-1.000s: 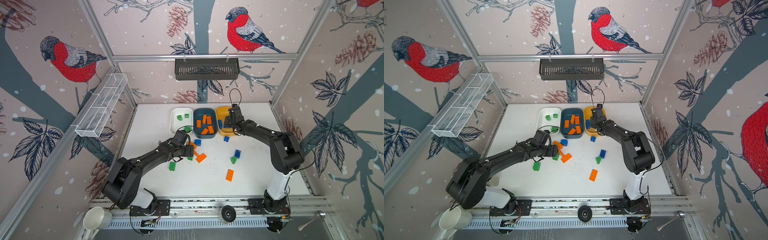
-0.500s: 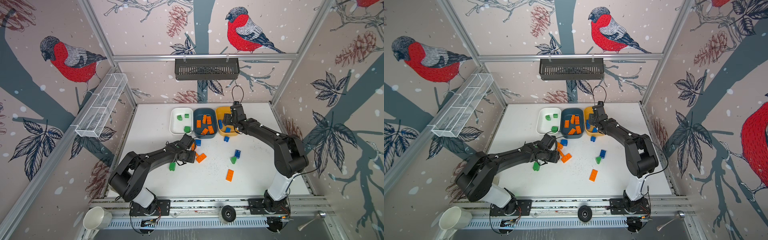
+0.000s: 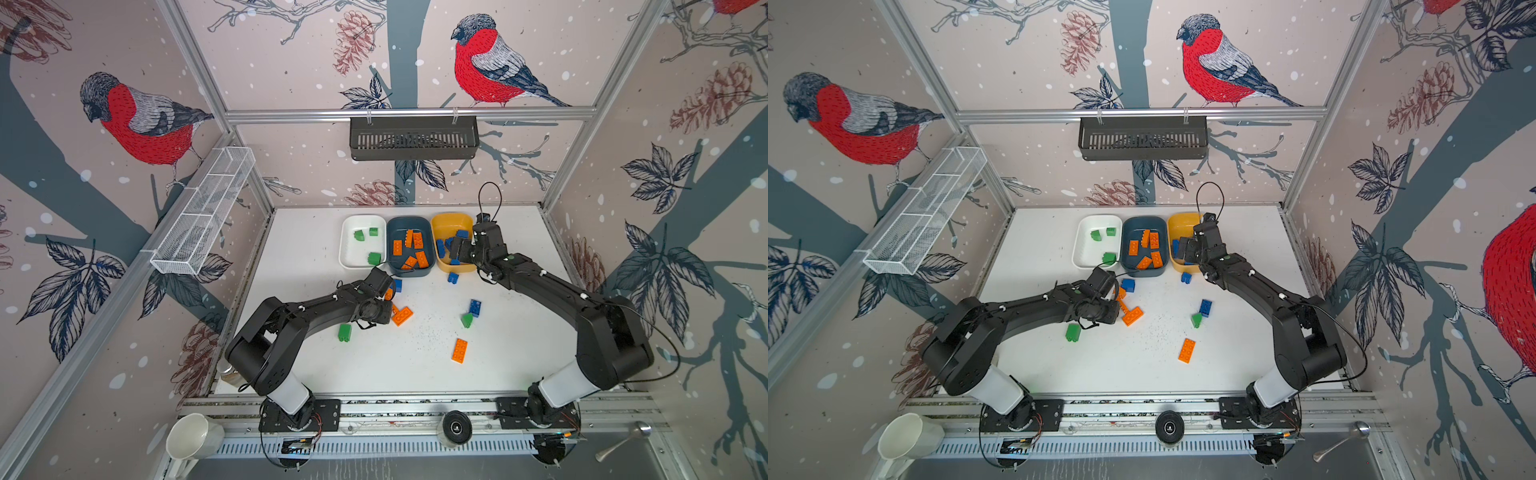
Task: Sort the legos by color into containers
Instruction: 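Drop the green brick in the white container while the right arm withdraws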
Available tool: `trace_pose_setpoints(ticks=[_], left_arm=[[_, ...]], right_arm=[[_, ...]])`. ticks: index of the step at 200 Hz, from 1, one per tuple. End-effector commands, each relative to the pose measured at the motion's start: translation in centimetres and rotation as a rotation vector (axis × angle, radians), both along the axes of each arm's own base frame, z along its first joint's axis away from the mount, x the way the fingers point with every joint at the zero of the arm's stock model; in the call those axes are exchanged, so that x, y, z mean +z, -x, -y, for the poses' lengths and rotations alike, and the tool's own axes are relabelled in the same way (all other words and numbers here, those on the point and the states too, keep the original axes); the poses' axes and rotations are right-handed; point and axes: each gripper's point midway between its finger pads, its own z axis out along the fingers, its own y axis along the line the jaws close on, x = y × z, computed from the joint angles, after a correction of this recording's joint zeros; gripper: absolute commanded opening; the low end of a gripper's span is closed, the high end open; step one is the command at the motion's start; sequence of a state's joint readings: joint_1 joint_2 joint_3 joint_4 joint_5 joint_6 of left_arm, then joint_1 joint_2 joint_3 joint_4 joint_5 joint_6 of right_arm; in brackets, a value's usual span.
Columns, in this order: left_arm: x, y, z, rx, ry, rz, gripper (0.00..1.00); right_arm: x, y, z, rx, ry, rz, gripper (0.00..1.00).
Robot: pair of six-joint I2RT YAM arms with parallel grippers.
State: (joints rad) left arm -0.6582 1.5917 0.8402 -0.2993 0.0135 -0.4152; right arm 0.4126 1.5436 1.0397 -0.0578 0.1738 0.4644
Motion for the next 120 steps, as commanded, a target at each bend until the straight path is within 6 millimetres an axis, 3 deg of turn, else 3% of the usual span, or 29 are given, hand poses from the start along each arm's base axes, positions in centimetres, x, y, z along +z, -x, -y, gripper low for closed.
trace_pose_setpoints(ticks=[1, 23, 46, 68, 88, 120], left_arm=[[1.6, -1.2, 0.6, 0.007, 0.039, 0.063, 0.32], [3.2, -1.9, 1.3, -0.008, 0.095, 0.096, 0.32], [4.6, -3.1, 1.6, 0.0, 0.131, 0.117, 0.32], [6.4, -4.7, 1.8, 0.023, 0.204, 0.146, 0.32], [8.7, -7.0, 1.6, 0.061, 0.274, 0.199, 0.32], [12.1, -12.2, -1.0, 0.231, 0.284, 0.319, 0.32]], right_arm=[[1.0, 0.4, 1.0, -0.027, 0.035, 0.029, 0.99], [2.0, 1.3, 1.8, -0.04, 0.034, 0.071, 0.99], [2.5, 2.2, 4.6, -0.168, -0.008, 0.099, 0.99], [3.0, 3.1, 4.7, -0.096, -0.093, 0.132, 1.0], [3.1, 3.6, 5.2, -0.102, -0.114, 0.153, 0.99], [3.7, 4.0, 6.2, -0.157, -0.145, 0.204, 0.99]])
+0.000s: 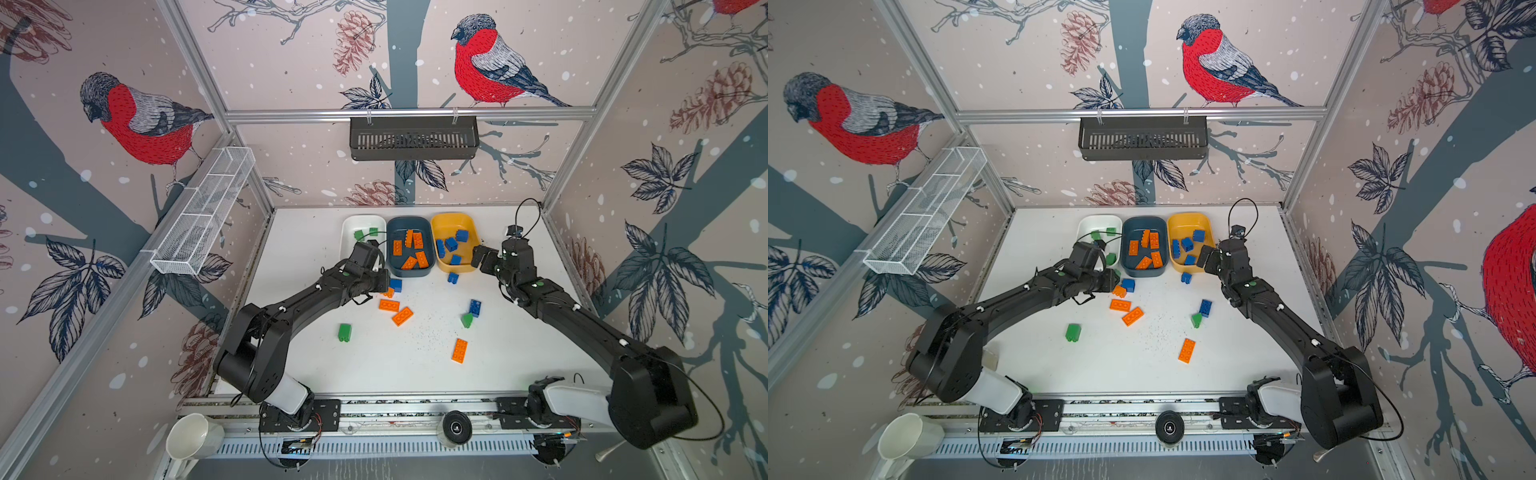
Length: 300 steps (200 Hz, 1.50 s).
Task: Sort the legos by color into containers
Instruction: 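Drop the green brick in the white container while the right arm withdraws, then lower the right gripper onto a blue brick beside the yellow container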
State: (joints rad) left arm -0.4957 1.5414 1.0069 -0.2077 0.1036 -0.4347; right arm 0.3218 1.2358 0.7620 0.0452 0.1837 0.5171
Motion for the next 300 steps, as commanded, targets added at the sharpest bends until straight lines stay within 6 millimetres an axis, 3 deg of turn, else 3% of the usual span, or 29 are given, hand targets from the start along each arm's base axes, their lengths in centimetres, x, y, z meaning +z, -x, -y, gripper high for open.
trace_pose_setpoints(ticks=[1, 39, 77, 113, 161, 208, 265, 300], left_arm=[[3.0, -3.8, -1.1, 0.117, 0.049, 0.101, 0.32], [3.6, -8.2, -3.7, 0.25, 0.036, 0.133, 0.32], [1.3, -11.4, -6.4, 0.377, 0.004, 0.07, 0.32], [0.3, -13.8, -6.5, 0.391, -0.026, 0.058, 0.32], [-0.4, -15.9, -6.2, 0.394, -0.057, 0.032, 0.46], [2.0, -15.0, -5.1, 0.334, 0.025, 0.079, 0.77], [3.5, -11.8, -4.0, 0.317, -0.027, 0.102, 0.94], [3.1, -8.8, -2.5, 0.325, -0.075, 0.086, 0.97]], right_arm=[[1.7, -0.5, 0.2, -0.03, -0.055, 0.088, 0.99], [2.3, 0.2, -0.7, 0.035, -0.08, 0.157, 0.99], [2.5, 0.5, -1.3, 0.082, -0.084, 0.163, 0.99], [2.6, 0.3, -1.6, 0.091, -0.101, 0.138, 0.99], [2.6, 0.3, -1.7, 0.09, -0.12, 0.149, 0.99], [2.5, 1.0, -2.3, 0.119, -0.141, 0.173, 0.99], [2.2, 1.1, -3.4, 0.152, -0.135, 0.181, 0.99], [2.9, 1.5, -4.6, 0.161, -0.124, 0.245, 0.99]])
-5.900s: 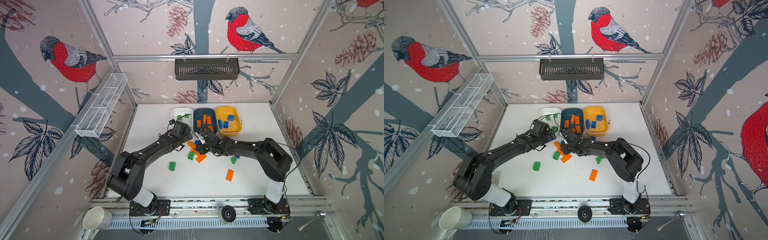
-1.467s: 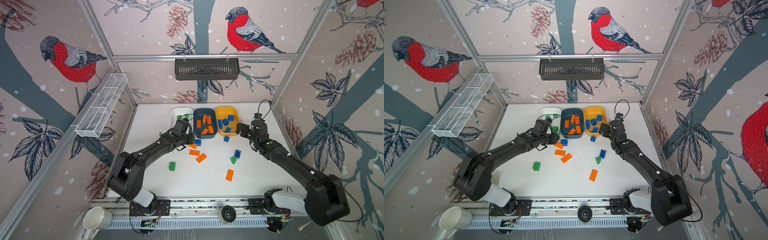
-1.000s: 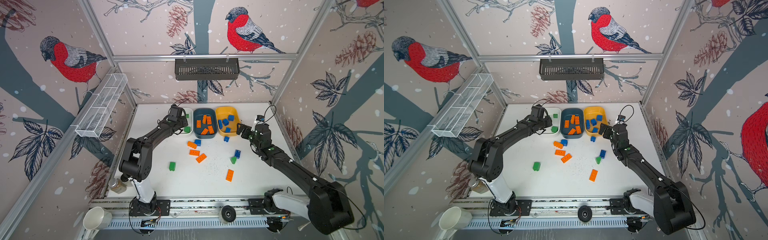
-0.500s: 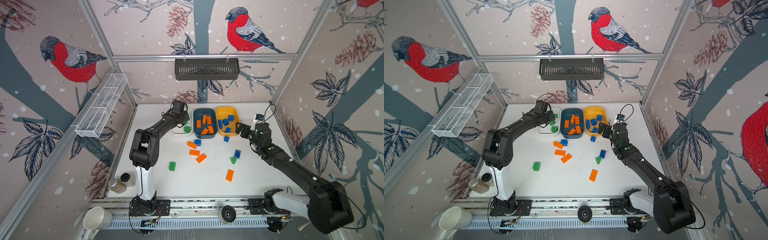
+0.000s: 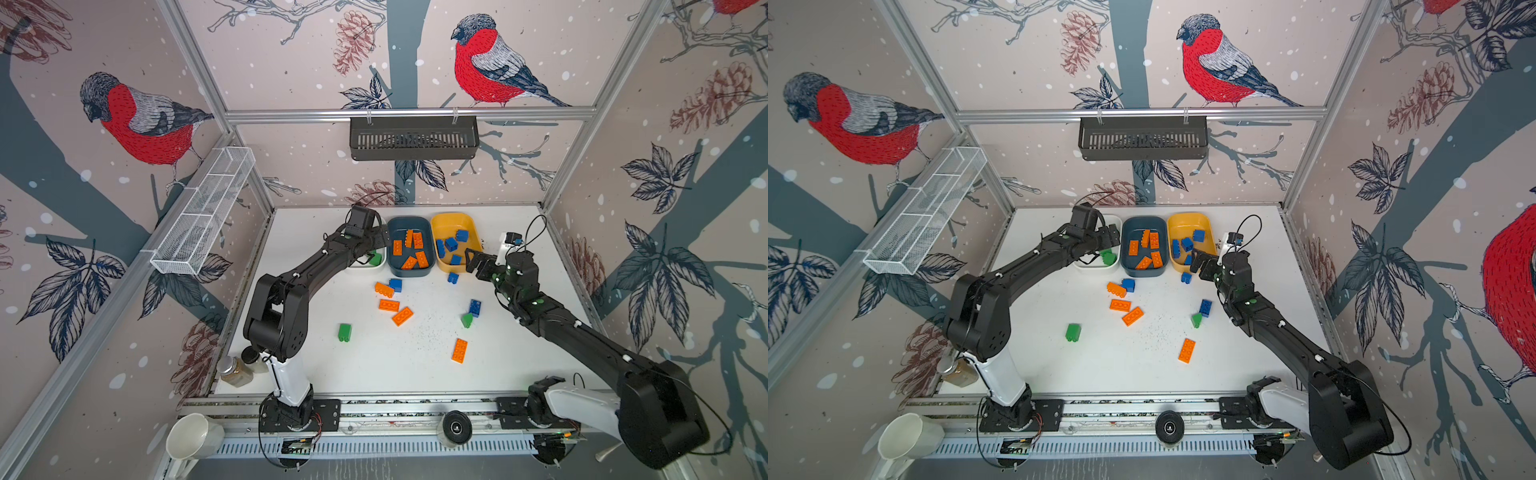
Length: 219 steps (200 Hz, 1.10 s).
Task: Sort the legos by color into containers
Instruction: 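Lower the right gripper onto a blue brick beside the yellow container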
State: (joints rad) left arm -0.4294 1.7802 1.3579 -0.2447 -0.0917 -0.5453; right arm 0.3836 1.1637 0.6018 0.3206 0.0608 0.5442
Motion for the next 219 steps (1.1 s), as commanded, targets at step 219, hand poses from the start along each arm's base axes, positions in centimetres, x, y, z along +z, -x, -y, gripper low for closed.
trace_pose_setpoints(ticks=[219], left_arm=[[-4.5, 6.7, 2.1, 0.05, -0.057, -0.136, 0.97]], right_arm=[[-12.0, 1.2, -3.2, 0.116, 0.202, -0.381, 0.84]])
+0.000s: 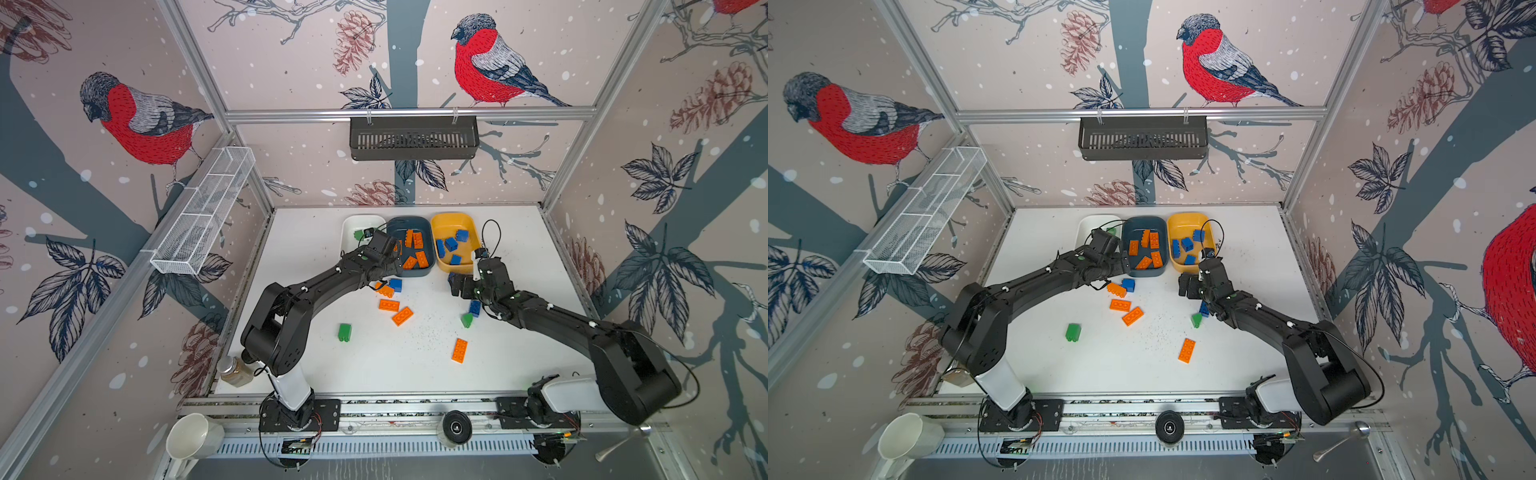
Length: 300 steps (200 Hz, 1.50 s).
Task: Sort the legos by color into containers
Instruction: 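Lower the right gripper onto a blue brick beside the yellow container, then drop the blue brick in the yellow container while the left gripper lowers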
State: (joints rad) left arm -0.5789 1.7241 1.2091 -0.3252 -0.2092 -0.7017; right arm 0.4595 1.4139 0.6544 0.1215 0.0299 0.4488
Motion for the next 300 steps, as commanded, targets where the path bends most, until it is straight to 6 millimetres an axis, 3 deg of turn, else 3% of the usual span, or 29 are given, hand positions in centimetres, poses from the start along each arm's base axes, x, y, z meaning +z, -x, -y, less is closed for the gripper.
trace_pose_setpoints(ticks=[1, 48, 93, 138, 196, 256, 300], left_arm=[[0.1, -0.1, 0.0, 0.006, 0.0, 0.002, 0.97], [0.0, 0.1, -0.5, 0.016, -0.018, -0.001, 0.97], [-0.1, 0.1, -0.7, 0.019, -0.032, -0.002, 0.97], [-0.1, 0.1, -0.8, 0.02, -0.04, -0.002, 0.97], [0.2, 0.4, -1.2, 0.024, -0.048, 0.007, 0.97], [0.1, 0.4, -1.1, 0.025, -0.043, 0.006, 0.97], [0.1, 0.4, -1.1, 0.023, -0.037, 0.009, 0.97]], right_arm=[[-0.9, -0.7, -0.3, -0.043, -0.016, -0.04, 0.84], [-3.0, -3.3, -1.3, -0.172, 0.038, -0.062, 0.75], [-3.4, -4.9, -1.0, -0.274, 0.104, -0.009, 0.67], [-4.8, -5.4, -1.5, -0.278, 0.13, -0.014, 0.58], [-5.7, -5.1, -0.6, -0.284, 0.196, -0.008, 0.46], [-4.0, -3.9, -0.4, -0.182, 0.209, 0.053, 0.33], [-1.4, -2.0, -1.1, -0.055, 0.154, 0.132, 0.28]])
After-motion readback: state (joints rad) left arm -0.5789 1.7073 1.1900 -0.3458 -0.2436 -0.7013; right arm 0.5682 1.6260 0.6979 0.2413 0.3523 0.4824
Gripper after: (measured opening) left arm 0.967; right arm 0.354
